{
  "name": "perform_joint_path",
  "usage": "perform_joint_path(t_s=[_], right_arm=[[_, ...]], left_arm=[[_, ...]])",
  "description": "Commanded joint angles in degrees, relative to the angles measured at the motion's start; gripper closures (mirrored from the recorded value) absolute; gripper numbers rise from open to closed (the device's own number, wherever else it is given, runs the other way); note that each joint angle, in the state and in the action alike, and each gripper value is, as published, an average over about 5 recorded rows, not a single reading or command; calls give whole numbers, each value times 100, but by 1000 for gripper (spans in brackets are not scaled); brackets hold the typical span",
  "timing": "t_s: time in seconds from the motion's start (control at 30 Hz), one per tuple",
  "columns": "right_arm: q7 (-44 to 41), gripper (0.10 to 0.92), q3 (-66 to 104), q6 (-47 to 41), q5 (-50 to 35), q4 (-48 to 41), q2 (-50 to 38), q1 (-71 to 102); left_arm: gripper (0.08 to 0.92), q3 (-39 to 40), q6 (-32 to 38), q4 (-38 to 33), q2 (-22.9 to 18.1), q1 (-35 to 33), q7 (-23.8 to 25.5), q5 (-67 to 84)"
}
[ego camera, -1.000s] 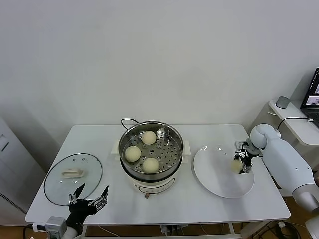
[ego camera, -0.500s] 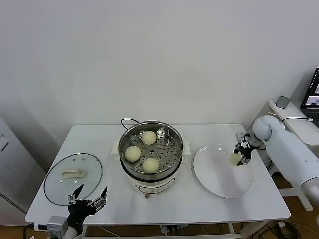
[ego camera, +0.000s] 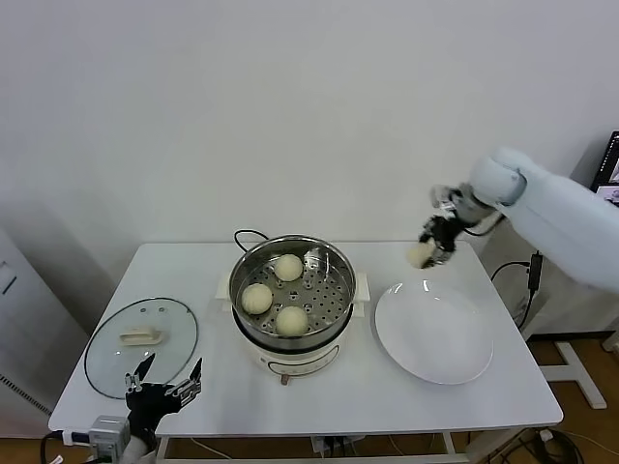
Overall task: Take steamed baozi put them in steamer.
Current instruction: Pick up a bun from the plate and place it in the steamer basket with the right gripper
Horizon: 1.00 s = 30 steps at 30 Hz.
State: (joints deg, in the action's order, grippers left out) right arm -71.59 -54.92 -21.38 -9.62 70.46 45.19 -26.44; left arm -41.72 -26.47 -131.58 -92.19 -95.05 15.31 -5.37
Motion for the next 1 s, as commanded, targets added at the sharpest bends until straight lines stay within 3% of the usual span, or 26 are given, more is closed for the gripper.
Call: perform_joint_path(t_s=[0.03, 0.47, 1.0], right_arm=[[418, 491, -2041, -1282, -2199, 675, 988, -1897], [906, 489, -2067, -1782, -2239, 42, 2638, -941], [1186, 489, -1846, -1828, -1186, -493, 2754, -125]], left_arm=[[177, -34, 13, -36, -281, 29, -21, -58], [177, 35, 28, -34, -281, 84, -23, -37], [177, 27, -13, -34, -281, 144, -4, 44]])
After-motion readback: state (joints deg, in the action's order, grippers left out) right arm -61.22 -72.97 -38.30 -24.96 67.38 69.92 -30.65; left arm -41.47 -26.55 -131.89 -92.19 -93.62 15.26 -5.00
